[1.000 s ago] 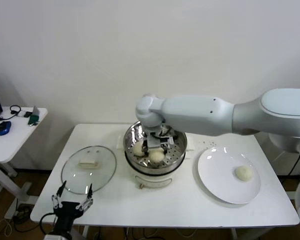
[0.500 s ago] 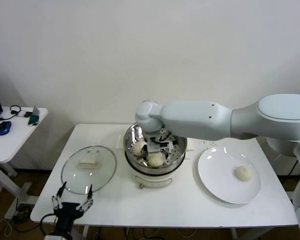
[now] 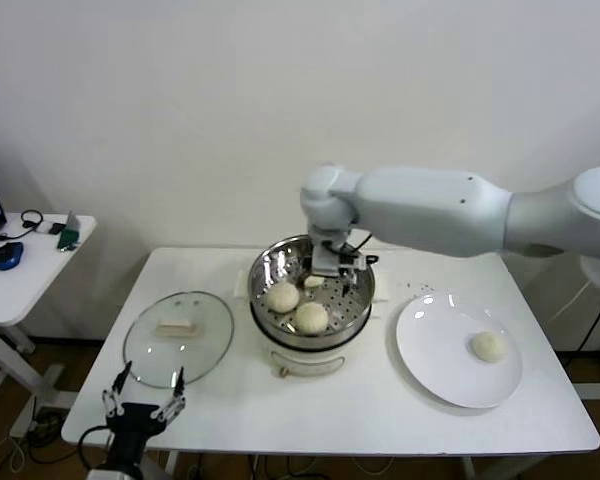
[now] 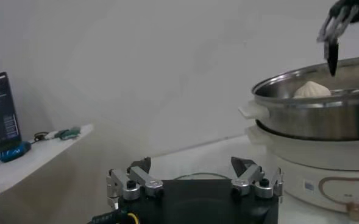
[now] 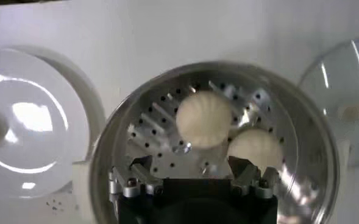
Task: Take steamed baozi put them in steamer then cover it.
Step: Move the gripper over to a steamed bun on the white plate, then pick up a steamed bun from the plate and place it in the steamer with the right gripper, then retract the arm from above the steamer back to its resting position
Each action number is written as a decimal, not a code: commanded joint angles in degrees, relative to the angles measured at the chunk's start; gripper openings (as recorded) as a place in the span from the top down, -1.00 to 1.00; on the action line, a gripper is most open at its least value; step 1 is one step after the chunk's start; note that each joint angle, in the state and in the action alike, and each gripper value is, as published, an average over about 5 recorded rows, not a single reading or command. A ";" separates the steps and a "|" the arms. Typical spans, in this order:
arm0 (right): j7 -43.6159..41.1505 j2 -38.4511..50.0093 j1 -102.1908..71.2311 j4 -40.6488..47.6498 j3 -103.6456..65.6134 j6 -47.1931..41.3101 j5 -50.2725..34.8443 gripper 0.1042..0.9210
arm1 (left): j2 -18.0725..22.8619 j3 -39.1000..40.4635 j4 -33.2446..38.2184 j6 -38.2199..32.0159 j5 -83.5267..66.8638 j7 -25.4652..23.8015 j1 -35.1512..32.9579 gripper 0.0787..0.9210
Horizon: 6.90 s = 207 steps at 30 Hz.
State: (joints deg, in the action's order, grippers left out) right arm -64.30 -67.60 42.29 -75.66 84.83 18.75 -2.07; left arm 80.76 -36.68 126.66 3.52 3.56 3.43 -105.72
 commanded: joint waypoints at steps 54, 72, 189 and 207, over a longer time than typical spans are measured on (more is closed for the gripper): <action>4.19 30.38 -41.03 21.44 -29.86 -25.46 4.07 -0.76 | 2.69 0.91 -0.40 3.44 1.60 -0.13 3.70 -0.77; 2.99 28.69 -39.05 22.33 -27.25 -25.41 2.93 -0.64 | 2.64 0.83 -0.66 3.38 1.58 -0.05 3.80 -0.77; 41.77 35.64 -6.50 -8.05 -4.52 -22.79 -56.38 -0.76 | -1.84 1.20 -3.89 4.45 4.35 -2.07 9.34 -0.77; 54.69 40.94 -89.10 -15.29 -87.46 -10.48 -46.52 -0.76 | 0.21 1.62 -6.86 0.24 18.32 1.07 10.02 -0.77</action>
State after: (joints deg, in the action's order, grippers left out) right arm -17.48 -28.60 1.13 -86.51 47.22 1.88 -53.83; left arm 79.70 -35.25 121.33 5.08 13.18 2.41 -95.70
